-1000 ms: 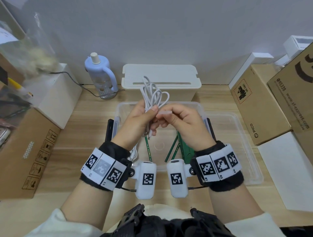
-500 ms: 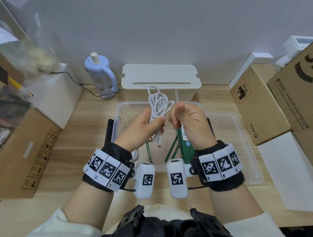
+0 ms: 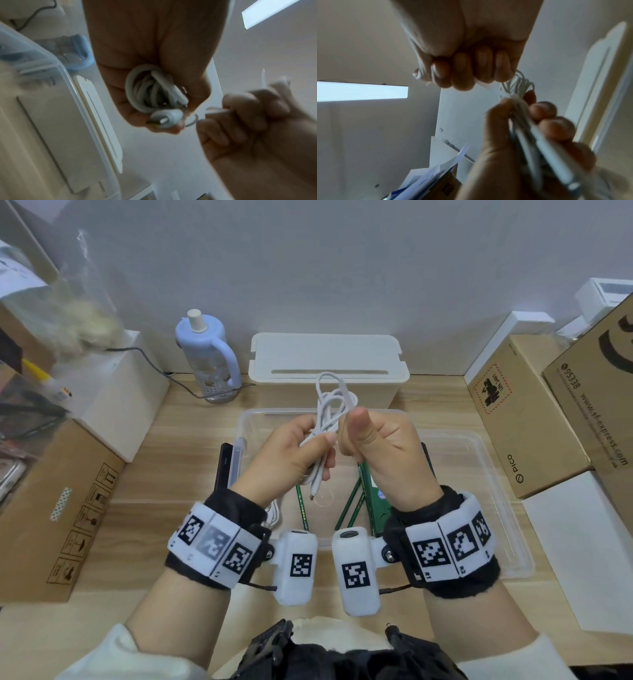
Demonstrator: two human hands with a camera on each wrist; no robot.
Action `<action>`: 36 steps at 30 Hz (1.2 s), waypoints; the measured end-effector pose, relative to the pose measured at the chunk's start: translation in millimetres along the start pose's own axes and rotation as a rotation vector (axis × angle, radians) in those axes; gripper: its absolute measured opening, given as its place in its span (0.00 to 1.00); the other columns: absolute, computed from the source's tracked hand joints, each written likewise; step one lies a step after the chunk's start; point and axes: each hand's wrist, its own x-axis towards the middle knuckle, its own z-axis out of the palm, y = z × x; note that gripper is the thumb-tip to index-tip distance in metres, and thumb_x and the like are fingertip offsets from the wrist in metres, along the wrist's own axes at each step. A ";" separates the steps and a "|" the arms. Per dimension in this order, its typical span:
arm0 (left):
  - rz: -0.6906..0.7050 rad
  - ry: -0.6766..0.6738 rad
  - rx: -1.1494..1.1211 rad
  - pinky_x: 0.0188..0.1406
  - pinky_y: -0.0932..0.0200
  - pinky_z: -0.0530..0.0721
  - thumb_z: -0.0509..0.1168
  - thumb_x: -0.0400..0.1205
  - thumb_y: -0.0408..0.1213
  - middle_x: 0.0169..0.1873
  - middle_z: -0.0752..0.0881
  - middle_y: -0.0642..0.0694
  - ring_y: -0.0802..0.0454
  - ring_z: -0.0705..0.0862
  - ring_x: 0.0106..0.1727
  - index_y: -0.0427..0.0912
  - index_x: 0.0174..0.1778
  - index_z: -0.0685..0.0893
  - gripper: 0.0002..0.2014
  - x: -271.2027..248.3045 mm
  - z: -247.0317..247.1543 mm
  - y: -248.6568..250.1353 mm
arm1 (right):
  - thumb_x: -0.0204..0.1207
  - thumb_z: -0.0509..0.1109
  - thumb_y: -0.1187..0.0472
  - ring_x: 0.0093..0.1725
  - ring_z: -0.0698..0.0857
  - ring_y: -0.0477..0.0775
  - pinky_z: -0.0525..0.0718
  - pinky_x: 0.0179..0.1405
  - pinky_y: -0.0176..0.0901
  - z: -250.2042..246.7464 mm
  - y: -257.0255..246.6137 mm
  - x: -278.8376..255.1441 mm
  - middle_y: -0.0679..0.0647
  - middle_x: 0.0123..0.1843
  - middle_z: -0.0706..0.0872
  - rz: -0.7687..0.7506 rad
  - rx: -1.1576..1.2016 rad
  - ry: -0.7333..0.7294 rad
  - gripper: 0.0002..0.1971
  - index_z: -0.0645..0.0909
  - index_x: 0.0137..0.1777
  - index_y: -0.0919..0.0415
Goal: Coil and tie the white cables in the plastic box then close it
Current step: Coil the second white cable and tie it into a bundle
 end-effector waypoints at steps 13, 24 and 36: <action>-0.082 -0.245 -0.661 0.44 0.50 0.89 0.83 0.57 0.38 0.41 0.90 0.42 0.48 0.90 0.39 0.36 0.68 0.74 0.43 0.7 -23.7 4.0 | 0.70 0.63 0.45 0.33 0.79 0.40 0.76 0.37 0.30 -17.0 -2.7 2.7 0.38 0.31 0.82 -0.116 -0.120 0.027 0.10 0.80 0.35 0.47; -0.018 0.059 -0.362 0.36 0.57 0.82 0.79 0.56 0.34 0.32 0.82 0.40 0.51 0.83 0.29 0.38 0.39 0.84 0.18 -8.3 -1.0 26.4 | 0.64 0.77 0.54 0.31 0.84 0.45 0.82 0.34 0.40 -10.3 -3.9 -0.9 0.45 0.29 0.87 -0.170 -0.221 0.265 0.04 0.85 0.31 0.49; -0.011 -0.026 -0.466 0.32 0.59 0.87 0.68 0.71 0.31 0.34 0.90 0.41 0.49 0.90 0.35 0.36 0.48 0.77 0.11 -13.1 0.7 32.2 | 0.65 0.77 0.64 0.29 0.87 0.58 0.88 0.32 0.53 -17.8 -8.2 0.3 0.54 0.31 0.89 -0.073 -0.248 0.348 0.06 0.85 0.32 0.54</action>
